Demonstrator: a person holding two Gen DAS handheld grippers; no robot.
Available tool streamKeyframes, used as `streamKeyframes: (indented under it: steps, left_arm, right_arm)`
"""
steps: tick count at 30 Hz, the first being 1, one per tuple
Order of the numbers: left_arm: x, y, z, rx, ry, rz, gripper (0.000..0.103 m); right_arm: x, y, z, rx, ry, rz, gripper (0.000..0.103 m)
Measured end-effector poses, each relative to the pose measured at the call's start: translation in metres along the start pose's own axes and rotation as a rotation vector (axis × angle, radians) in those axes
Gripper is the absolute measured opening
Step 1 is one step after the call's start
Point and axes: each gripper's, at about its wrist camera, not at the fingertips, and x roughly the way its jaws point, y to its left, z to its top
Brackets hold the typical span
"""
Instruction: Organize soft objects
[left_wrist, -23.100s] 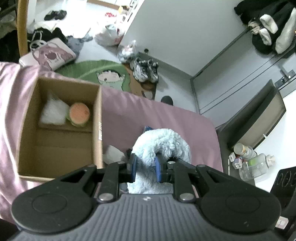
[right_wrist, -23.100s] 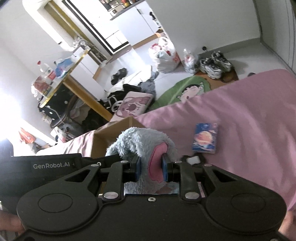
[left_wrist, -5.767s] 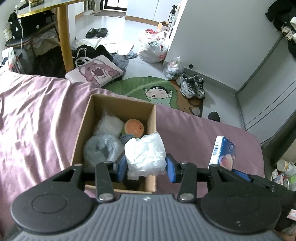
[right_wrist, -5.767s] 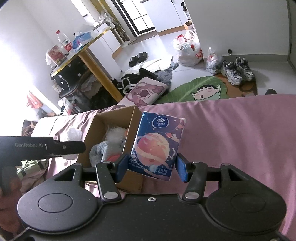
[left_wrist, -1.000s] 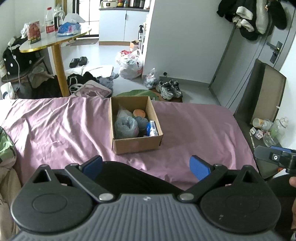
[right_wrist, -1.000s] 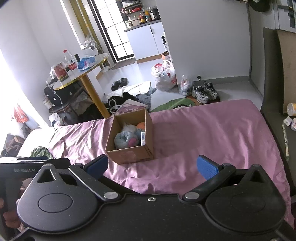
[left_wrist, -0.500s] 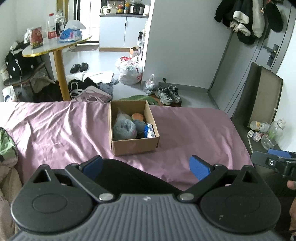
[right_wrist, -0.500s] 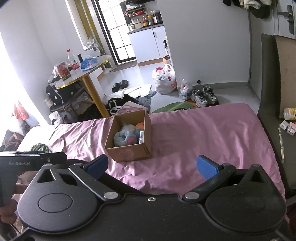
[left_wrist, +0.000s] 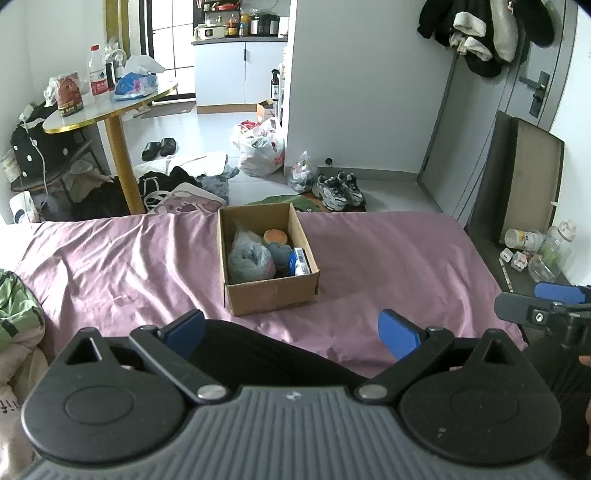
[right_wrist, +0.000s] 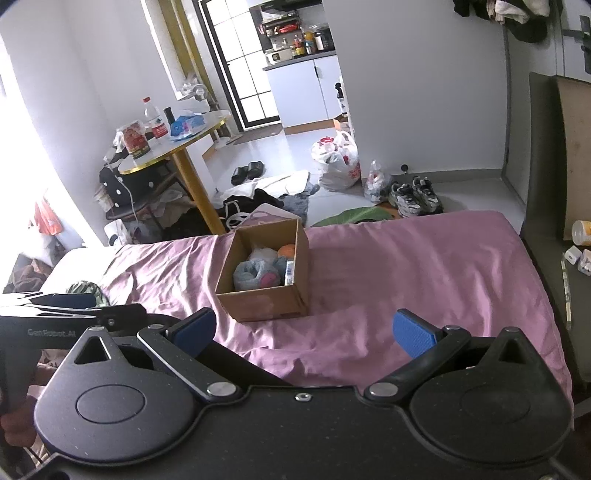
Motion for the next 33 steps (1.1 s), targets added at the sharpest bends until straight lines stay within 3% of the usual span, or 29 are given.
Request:
streamKeyframes:
  steps: [33]
  left_arm:
    - [0.0048,-0.0009,-0.0047,-0.008,0.008,0.001,0.100]
  right_arm:
    - [0.0070,0.0061,-0.0054,-0.007,0.008,-0.021,0.103]
